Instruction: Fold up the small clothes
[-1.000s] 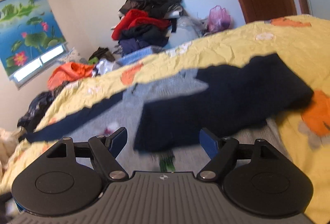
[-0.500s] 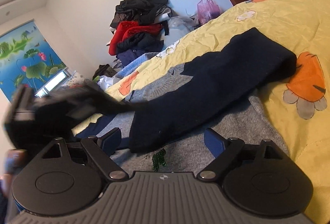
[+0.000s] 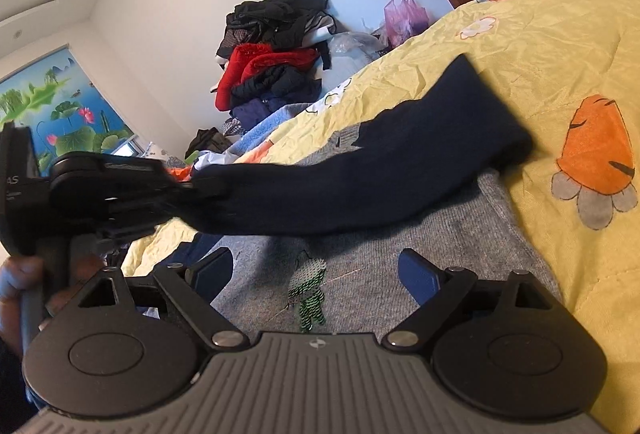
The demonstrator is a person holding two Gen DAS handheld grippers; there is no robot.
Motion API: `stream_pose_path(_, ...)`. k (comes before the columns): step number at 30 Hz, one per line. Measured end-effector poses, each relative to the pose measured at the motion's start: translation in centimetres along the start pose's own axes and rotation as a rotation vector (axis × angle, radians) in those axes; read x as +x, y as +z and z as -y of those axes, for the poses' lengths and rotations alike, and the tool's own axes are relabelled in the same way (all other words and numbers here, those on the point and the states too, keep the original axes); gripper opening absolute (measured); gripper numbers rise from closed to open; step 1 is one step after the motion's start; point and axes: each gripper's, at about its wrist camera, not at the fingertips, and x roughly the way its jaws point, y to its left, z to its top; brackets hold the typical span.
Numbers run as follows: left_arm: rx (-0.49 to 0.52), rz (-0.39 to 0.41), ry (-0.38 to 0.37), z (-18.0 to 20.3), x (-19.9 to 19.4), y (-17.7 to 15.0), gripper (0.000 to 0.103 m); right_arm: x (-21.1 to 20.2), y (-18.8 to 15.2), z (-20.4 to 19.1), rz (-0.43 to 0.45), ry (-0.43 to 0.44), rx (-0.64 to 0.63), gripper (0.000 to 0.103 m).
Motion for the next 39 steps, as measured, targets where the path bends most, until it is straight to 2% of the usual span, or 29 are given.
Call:
stream_pose_path(4,-0.056,-0.022,0.092,-3.9,0.6,-0.7,0.006,0.0,0.0,-0.1,-0.003,-0.006,-0.008,0.088)
stream_pose_path(8,-0.091,-0.047,0.155,-7.0,1.6,-2.7,0.005,0.1,0.0,-0.4,-0.007,-0.016,-0.020,0.088)
stream_pose_path(10,-0.064,-0.026,0.160,-7.4,2.0,-3.8,0.005,0.2,0.0,-0.5,-0.009,-0.021,-0.028,0.088)
stream_pose_path(14,0.036,0.074,0.185,-6.1,2.1,-5.8,0.005,0.3,0.0,-1.1,-0.022,-0.042,-0.059,0.088)
stream_pose_path(15,0.040,0.072,0.191,-5.9,2.1,-5.8,0.005,0.3,0.2,-1.5,-0.021,-0.052,-0.084,0.088)
stream_pose_path(17,0.026,0.074,0.183,-5.9,2.1,-5.7,0.005,0.5,1.3,-2.4,0.019,-0.057,-0.150,0.088)
stream_pose_path(19,-0.002,0.074,0.160,-6.4,2.0,-5.6,0.005,1.6,3.4,-2.8,0.047,-0.071,-0.165,0.091)
stream_pose_path(20,-0.023,0.073,0.146,-6.8,2.0,-5.5,0.006,2.6,4.6,-2.8,0.040,-0.087,-0.163,0.094)
stream_pose_path(25,-0.098,0.071,0.096,-8.1,2.0,-5.5,0.007,9.2,8.1,-2.2,-0.042,-0.251,-0.260,0.094)
stream_pose_path(27,-0.111,0.071,0.084,-8.3,1.9,-5.5,0.007,10.8,8.1,-1.3,-0.077,-0.325,-0.286,0.093)
stream_pose_path(28,-0.119,0.070,0.078,-8.5,1.9,-5.5,0.007,11.4,7.6,-0.6,-0.097,-0.340,-0.294,0.095)
stream_pose_path(29,-0.130,0.070,0.068,-8.7,1.9,-5.5,0.007,11.2,6.8,-0.4,-0.070,-0.322,-0.352,0.099)
stream_pose_path(31,-0.156,0.069,0.047,-9.2,1.9,-5.5,0.007,11.6,6.3,-0.9,-0.100,-0.336,-0.394,0.102)
stream_pose_path(35,-0.175,0.054,0.018,-9.7,1.5,-5.3,0.008,13.0,5.3,-2.3,-0.148,-0.427,-0.508,0.103)
stream_pose_path(37,-0.158,0.037,0.022,-10.1,0.4,-5.0,0.008,13.0,5.4,-2.4,-0.147,-0.423,-0.505,0.103)
stream_pose_path(39,-0.140,0.064,0.057,-11.4,-1.7,-4.8,0.013,12.7,5.5,-2.2,-0.141,-0.410,-0.490,0.103)
